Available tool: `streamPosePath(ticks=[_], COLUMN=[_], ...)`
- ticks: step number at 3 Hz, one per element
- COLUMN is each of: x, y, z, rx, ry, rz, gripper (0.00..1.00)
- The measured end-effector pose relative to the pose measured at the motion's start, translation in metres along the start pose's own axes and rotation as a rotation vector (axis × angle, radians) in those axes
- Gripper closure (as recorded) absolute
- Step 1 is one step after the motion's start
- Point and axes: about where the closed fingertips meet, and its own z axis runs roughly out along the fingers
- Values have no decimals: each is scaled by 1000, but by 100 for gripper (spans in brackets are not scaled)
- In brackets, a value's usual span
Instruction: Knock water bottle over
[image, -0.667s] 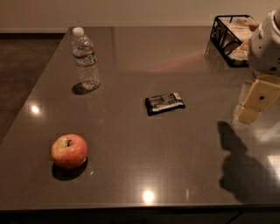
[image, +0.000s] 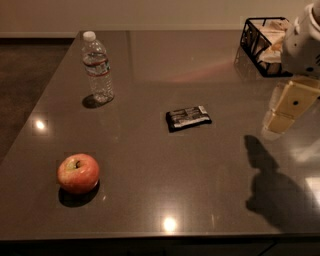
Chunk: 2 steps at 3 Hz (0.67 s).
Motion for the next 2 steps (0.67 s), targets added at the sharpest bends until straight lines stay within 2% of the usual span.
streamPosePath(ticks=[2], x=[-65], y=[-40], z=[0], rx=[27], ry=[-193], rz=[-25], gripper=[0])
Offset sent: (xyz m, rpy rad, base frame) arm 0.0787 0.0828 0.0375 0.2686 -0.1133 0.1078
